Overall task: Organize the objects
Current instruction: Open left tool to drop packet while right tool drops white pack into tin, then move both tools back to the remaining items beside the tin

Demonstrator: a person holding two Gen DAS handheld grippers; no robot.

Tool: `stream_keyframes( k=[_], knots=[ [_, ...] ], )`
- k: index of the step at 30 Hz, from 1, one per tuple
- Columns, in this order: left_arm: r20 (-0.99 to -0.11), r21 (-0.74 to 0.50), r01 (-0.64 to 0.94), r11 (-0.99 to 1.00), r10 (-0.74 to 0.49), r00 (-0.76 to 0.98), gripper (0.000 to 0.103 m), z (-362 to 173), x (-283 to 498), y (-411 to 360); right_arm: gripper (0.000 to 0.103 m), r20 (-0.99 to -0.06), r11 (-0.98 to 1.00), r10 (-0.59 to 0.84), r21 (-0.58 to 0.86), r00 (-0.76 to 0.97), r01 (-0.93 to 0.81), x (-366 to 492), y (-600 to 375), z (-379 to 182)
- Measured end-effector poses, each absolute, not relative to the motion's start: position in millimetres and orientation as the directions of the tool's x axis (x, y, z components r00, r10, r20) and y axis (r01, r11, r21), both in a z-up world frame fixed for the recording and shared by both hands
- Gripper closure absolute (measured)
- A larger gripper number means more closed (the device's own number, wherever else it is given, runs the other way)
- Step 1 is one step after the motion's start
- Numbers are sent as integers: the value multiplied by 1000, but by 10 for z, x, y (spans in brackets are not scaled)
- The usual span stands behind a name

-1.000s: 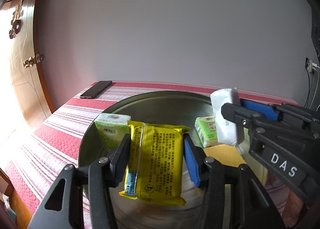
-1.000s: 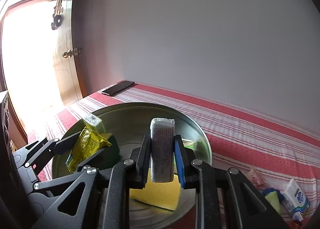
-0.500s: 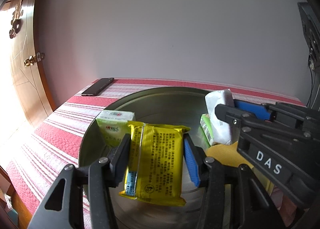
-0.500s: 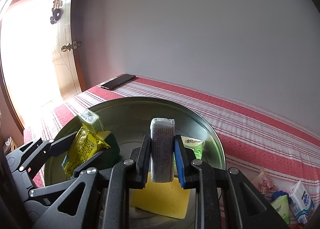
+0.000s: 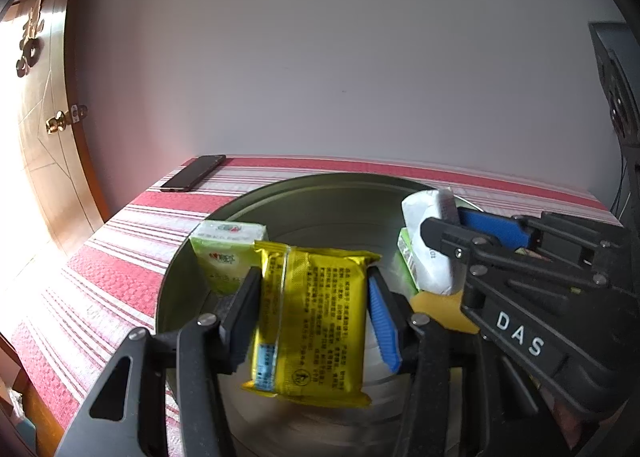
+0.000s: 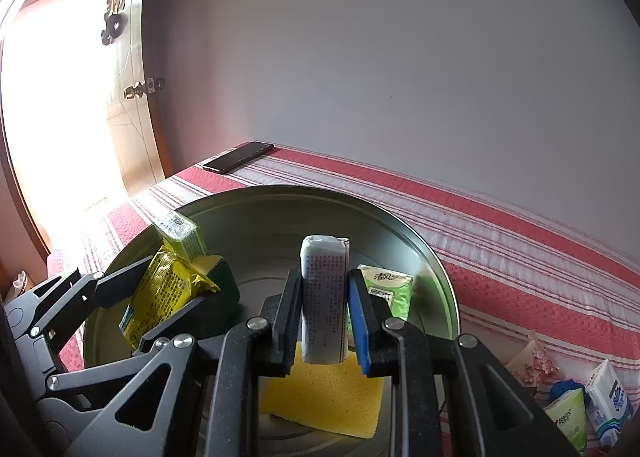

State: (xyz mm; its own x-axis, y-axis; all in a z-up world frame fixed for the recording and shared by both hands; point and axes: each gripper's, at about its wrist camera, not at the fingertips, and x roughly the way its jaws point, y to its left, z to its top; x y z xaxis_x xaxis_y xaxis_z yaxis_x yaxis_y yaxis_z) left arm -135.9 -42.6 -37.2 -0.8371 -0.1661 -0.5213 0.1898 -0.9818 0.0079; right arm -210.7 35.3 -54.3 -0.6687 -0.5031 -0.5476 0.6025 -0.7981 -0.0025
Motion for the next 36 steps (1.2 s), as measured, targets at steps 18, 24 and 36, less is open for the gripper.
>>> stream_keyframes(
  k=[18, 24, 36],
  knots=[
    [-477, -7, 226, -974, -196, -857, 0, -272, -1242, -358, 39, -456, -843, -485, 14, -747, 538, -2021, 776, -378],
    [-476, -5, 196, -981, -170, -863, 0, -282, -1235, -159, 39, -448, -861, -453, -6, -771, 509, -1971, 1071, -390],
    [-478, 6, 81, -997, -74, -875, 0, -290, -1199, 442, 39, -515, -902, -261, -171, -816, 396, -1842, 2053, -681]
  ],
)
